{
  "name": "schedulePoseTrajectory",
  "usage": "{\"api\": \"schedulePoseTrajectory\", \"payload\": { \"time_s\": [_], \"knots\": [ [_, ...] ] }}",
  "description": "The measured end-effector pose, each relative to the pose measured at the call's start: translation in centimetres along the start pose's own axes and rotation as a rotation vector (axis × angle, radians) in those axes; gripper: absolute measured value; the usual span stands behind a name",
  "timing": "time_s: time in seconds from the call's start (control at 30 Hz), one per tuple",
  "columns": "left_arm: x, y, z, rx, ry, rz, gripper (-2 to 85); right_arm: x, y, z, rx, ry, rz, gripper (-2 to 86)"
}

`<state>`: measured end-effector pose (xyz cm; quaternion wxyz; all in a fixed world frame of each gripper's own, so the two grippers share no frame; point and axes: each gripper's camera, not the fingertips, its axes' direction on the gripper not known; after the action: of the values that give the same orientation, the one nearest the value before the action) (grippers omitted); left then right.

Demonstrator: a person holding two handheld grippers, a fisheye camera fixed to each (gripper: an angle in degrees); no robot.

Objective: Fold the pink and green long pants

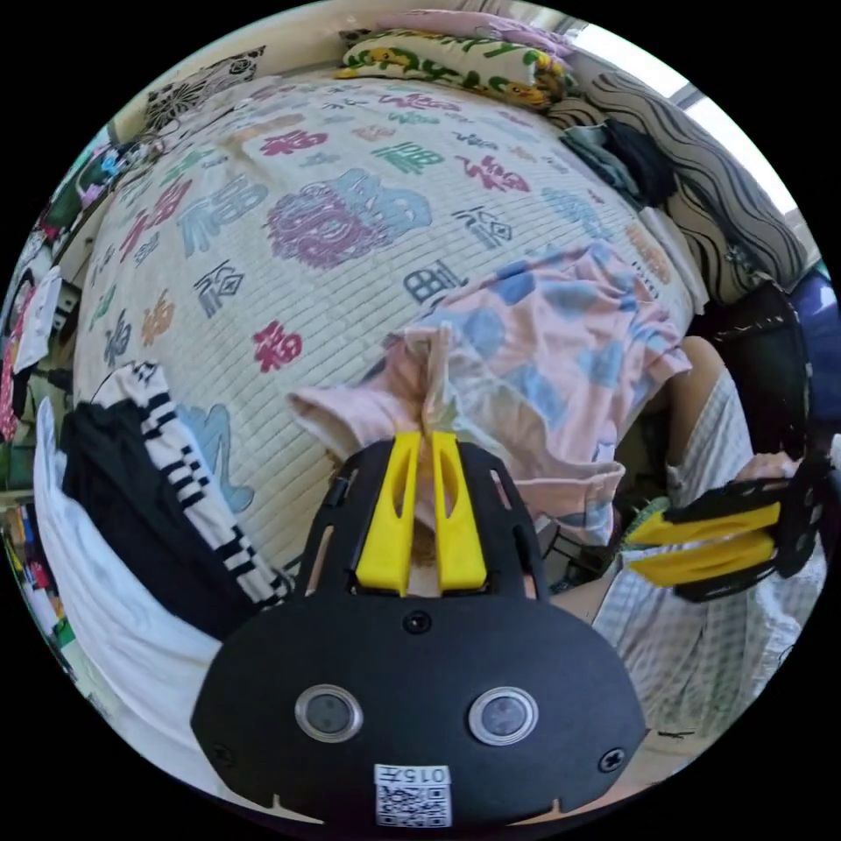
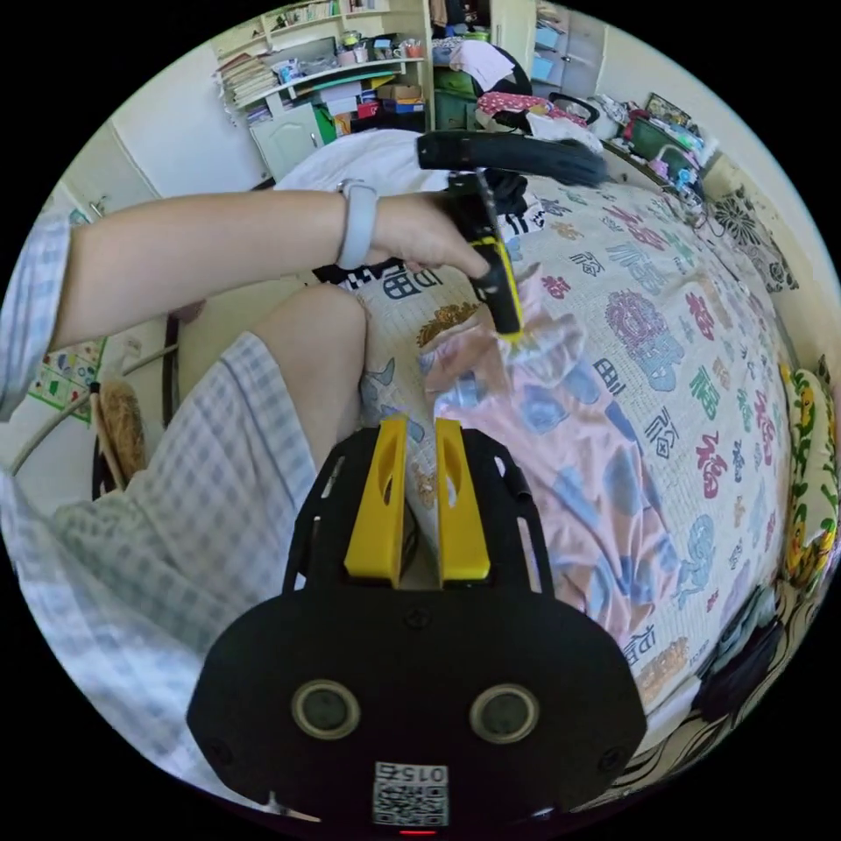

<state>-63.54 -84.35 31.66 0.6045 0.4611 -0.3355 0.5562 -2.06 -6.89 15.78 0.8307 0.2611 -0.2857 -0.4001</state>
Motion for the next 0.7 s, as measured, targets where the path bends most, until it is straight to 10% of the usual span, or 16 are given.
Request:
{"api": "schedulePoseTrajectory", "payload": {
  "time_s": [0.23,0.4,0.7],
  "knots": [
    [0.1,3.2,-4.0,0.017,-0.192,-0.137,4.1,9.9,10.8,-1.9,0.009,-0.052,0.309,6.3],
    [5.6,-1.9,-9.3,0.313,0.057,0.006,9.7,13.7,14.6,-0.5,-0.103,0.137,0.356,6.7],
    [20.2,-22.6,6.9,-0.110,0.315,0.358,9.4,15.9,16.7,-0.3,-0.196,0.249,0.286,0.0]
  ]
}}
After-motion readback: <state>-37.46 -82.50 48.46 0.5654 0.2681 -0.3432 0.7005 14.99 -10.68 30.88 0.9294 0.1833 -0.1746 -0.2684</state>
